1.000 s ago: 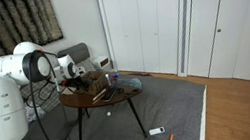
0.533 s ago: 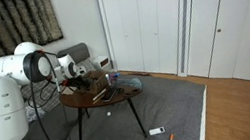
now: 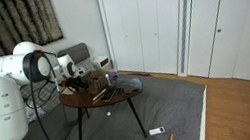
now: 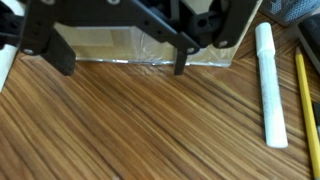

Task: Push the cardboard box on the table forward on the table

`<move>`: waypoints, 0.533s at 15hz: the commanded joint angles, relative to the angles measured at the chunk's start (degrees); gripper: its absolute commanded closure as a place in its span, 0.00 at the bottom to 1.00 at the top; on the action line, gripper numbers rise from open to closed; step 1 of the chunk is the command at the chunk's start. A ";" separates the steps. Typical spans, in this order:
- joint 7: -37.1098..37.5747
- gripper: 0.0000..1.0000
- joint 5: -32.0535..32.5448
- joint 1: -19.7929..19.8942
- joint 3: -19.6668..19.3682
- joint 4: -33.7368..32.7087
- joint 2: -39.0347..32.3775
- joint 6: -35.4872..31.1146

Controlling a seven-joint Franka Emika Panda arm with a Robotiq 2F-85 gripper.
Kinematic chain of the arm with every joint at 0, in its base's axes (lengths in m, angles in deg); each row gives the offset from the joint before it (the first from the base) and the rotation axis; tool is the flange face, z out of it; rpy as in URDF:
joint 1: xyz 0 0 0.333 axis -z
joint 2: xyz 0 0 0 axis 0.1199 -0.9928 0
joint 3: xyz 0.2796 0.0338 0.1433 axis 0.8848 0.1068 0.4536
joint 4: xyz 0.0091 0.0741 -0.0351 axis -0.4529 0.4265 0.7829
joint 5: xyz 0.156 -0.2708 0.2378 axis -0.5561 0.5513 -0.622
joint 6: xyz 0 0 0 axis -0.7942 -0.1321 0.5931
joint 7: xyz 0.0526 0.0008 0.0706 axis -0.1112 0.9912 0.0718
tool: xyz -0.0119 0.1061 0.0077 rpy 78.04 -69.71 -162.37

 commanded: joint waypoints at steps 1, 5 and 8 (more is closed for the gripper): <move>-2.49 0.00 -3.60 0.37 1.58 0.06 3.62 9.79; -2.62 0.00 -6.71 1.34 2.85 1.00 8.85 17.66; -2.33 0.00 -10.28 1.99 3.75 1.71 13.19 21.19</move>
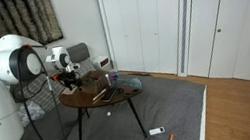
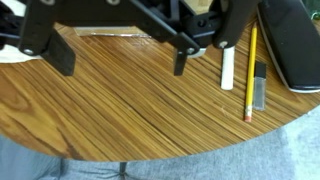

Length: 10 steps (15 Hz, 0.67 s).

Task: Push the cardboard box on the table forward on the table

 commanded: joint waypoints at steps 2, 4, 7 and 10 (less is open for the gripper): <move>-0.46 0.00 -5.37 1.66 2.14 2.56 7.70 4.37; -0.82 0.00 -6.53 1.85 2.77 3.62 10.63 5.40; -1.85 0.00 -7.87 2.14 3.64 5.60 14.83 6.39; -4.91 0.00 -9.29 2.70 4.20 8.41 19.43 6.80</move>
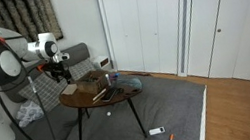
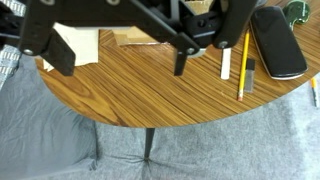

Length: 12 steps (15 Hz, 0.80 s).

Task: Push the cardboard box on the table forward on the table

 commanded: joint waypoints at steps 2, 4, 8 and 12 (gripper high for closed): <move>-5.26 0.00 -3.08 2.31 1.40 6.49 8.82 0.48; -7.55 0.00 -4.02 2.95 1.12 8.51 11.90 0.72; -11.33 0.00 -5.95 4.69 0.24 12.33 17.67 1.07; -12.23 0.00 -5.13 6.26 0.96 11.37 17.27 2.12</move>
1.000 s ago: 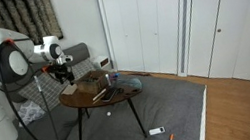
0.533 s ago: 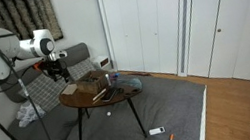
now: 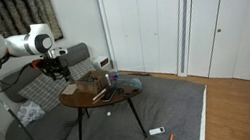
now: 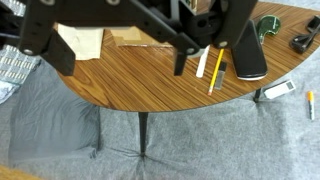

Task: Push the cardboard box on the table forward on the table

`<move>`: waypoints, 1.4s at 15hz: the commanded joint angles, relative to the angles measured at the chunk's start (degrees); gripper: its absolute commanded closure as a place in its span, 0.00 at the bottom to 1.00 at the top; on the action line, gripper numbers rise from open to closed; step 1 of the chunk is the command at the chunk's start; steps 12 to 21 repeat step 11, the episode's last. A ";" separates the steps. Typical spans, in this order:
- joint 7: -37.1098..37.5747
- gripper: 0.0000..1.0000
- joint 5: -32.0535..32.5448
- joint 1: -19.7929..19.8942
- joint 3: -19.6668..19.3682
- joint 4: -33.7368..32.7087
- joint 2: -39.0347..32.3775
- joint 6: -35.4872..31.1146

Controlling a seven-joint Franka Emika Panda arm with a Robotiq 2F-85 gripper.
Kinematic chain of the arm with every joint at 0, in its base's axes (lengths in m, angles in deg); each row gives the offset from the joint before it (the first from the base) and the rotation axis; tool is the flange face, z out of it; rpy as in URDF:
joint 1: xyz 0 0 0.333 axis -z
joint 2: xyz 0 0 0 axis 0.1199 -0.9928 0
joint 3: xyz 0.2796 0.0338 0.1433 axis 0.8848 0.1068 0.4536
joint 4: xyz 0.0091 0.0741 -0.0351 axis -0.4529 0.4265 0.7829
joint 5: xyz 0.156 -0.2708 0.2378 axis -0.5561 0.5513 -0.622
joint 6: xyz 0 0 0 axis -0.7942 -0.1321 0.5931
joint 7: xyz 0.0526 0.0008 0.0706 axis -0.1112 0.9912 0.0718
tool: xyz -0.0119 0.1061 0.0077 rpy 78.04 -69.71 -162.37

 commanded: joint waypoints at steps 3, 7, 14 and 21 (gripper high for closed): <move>-2.01 0.00 -1.00 1.78 0.62 1.68 2.50 0.56; -2.13 0.00 -1.07 1.77 0.63 2.06 2.79 0.56; -2.15 0.00 -1.09 1.77 0.62 2.07 2.79 0.56; -2.15 0.00 -1.09 1.77 0.62 2.07 2.79 0.56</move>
